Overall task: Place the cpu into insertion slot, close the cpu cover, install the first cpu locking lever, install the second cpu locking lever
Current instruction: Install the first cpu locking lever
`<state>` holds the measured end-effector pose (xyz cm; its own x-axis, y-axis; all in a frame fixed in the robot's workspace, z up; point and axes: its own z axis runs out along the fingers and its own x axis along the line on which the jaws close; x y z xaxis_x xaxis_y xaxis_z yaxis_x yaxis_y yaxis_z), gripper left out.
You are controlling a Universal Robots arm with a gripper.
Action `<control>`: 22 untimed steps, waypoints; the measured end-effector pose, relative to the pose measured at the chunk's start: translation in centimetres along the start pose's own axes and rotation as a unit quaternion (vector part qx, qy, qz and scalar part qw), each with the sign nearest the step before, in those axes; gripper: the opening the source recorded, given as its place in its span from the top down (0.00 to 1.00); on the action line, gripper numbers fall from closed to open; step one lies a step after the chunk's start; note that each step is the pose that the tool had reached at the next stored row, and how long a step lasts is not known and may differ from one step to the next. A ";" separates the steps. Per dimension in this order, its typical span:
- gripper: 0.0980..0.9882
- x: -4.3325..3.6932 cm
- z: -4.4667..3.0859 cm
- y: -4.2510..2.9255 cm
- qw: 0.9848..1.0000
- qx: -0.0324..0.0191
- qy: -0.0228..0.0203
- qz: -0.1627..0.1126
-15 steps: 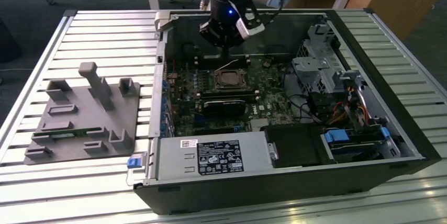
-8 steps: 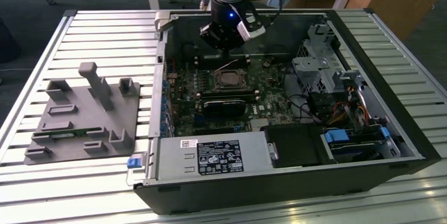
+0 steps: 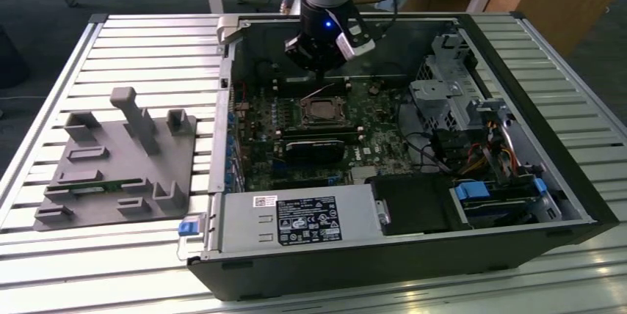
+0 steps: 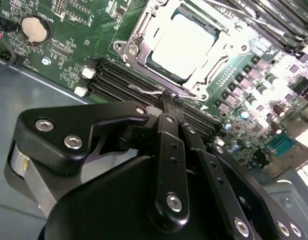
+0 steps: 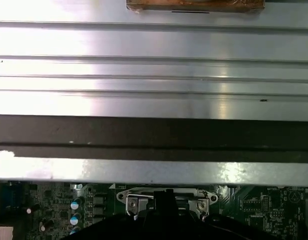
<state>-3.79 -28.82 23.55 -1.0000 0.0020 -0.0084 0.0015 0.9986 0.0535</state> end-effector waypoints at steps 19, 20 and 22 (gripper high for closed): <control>0.99 -1.04 1.21 0.46 1.000 0.001 0.000 -0.001; 0.99 -1.16 1.24 0.47 1.000 0.001 0.000 -0.001; 0.99 -1.41 1.35 0.46 1.000 0.001 0.000 -0.001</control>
<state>-2.37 -28.29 22.24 -1.0000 -0.0006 -0.0081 -0.0010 0.9986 0.0523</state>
